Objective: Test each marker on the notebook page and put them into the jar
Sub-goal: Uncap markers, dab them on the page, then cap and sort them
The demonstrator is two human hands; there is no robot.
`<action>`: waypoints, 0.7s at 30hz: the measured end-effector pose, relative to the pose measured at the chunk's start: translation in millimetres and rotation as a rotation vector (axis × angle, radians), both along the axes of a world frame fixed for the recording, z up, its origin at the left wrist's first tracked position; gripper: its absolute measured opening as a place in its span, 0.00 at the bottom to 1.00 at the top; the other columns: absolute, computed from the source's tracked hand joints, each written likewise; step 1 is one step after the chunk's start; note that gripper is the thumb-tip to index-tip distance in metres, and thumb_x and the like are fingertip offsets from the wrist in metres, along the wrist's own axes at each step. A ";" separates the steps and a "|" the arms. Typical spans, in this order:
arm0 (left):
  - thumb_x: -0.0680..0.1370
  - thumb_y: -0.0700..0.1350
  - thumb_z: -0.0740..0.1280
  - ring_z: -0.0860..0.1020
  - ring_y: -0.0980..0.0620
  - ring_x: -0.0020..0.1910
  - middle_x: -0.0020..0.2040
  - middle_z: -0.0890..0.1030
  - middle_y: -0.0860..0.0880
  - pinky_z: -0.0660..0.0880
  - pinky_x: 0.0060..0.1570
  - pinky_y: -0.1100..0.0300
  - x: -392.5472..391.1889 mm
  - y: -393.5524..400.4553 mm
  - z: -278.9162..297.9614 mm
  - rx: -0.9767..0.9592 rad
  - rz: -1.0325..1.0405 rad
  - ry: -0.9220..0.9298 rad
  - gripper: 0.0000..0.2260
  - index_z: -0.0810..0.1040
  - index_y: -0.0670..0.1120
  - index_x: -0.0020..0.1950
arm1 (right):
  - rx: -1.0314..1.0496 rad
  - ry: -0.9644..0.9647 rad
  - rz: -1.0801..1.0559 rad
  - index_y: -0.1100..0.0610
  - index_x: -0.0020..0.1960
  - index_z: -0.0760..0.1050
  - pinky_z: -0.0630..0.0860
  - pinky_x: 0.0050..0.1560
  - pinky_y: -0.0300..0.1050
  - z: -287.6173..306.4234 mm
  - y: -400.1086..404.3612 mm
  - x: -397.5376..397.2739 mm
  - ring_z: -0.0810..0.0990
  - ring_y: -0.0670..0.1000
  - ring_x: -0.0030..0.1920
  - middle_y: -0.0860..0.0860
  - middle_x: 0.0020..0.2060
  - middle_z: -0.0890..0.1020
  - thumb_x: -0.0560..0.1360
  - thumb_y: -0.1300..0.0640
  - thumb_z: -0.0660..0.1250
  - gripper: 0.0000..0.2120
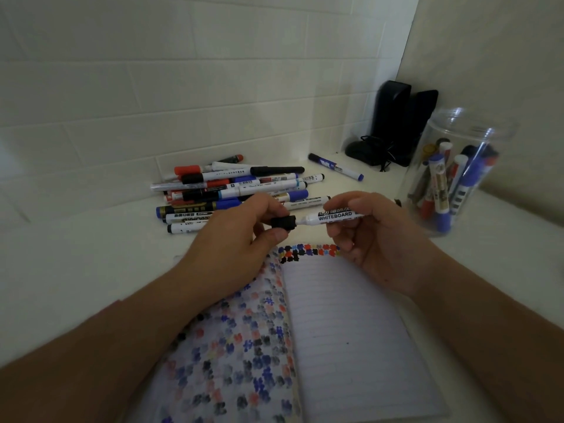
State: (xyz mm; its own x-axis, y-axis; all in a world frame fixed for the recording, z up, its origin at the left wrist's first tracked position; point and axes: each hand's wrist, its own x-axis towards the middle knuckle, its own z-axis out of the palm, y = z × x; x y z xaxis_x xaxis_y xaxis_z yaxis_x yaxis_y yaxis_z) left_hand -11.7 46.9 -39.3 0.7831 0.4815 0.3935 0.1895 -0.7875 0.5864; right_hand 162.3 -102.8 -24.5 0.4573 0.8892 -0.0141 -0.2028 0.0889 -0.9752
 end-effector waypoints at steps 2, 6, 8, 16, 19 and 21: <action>0.81 0.50 0.68 0.78 0.65 0.52 0.52 0.81 0.66 0.74 0.52 0.67 -0.6 -1.8 1.3 -0.009 -0.020 -0.006 0.09 0.75 0.61 0.58 | -0.007 -0.053 -0.009 0.58 0.47 0.79 0.69 0.29 0.42 1.2 1.1 -2.9 0.73 0.51 0.31 0.59 0.36 0.81 0.81 0.60 0.59 0.10; 0.80 0.48 0.70 0.78 0.67 0.53 0.52 0.82 0.64 0.71 0.52 0.74 -0.9 -2.2 2.2 -0.011 -0.032 -0.016 0.09 0.75 0.61 0.56 | -0.017 -0.095 -0.038 0.57 0.42 0.78 0.73 0.30 0.41 4.7 3.1 -8.8 0.76 0.52 0.31 0.61 0.38 0.84 0.83 0.61 0.63 0.12; 0.79 0.46 0.70 0.77 0.70 0.53 0.51 0.82 0.64 0.69 0.48 0.78 -1.5 -1.1 2.2 -0.038 -0.030 -0.023 0.10 0.75 0.62 0.54 | -0.011 -0.082 -0.043 0.57 0.42 0.79 0.76 0.31 0.40 6.1 2.9 -11.6 0.78 0.51 0.32 0.62 0.39 0.84 0.83 0.61 0.65 0.11; 0.78 0.42 0.71 0.78 0.70 0.52 0.50 0.83 0.63 0.70 0.47 0.80 -1.3 -2.9 3.9 -0.075 -0.029 -0.074 0.11 0.76 0.58 0.52 | 0.038 -0.021 -0.038 0.57 0.40 0.78 0.79 0.34 0.40 8.7 4.3 -18.7 0.80 0.52 0.34 0.62 0.38 0.84 0.83 0.61 0.65 0.12; 0.79 0.43 0.71 0.78 0.69 0.52 0.50 0.83 0.61 0.70 0.47 0.80 -2.1 -5.5 2.3 -0.071 -0.040 -0.078 0.11 0.76 0.59 0.52 | 0.040 -0.024 -0.043 0.58 0.41 0.78 0.78 0.33 0.39 8.1 2.9 -18.4 0.79 0.52 0.34 0.62 0.37 0.84 0.83 0.61 0.64 0.12; 0.79 0.43 0.71 0.77 0.70 0.53 0.50 0.83 0.61 0.69 0.47 0.80 -1.6 -4.0 1.6 -0.070 -0.033 -0.068 0.10 0.76 0.57 0.53 | 0.039 -0.017 -0.046 0.57 0.40 0.79 0.79 0.35 0.41 6.3 3.2 -19.1 0.79 0.52 0.34 0.62 0.38 0.84 0.83 0.60 0.65 0.13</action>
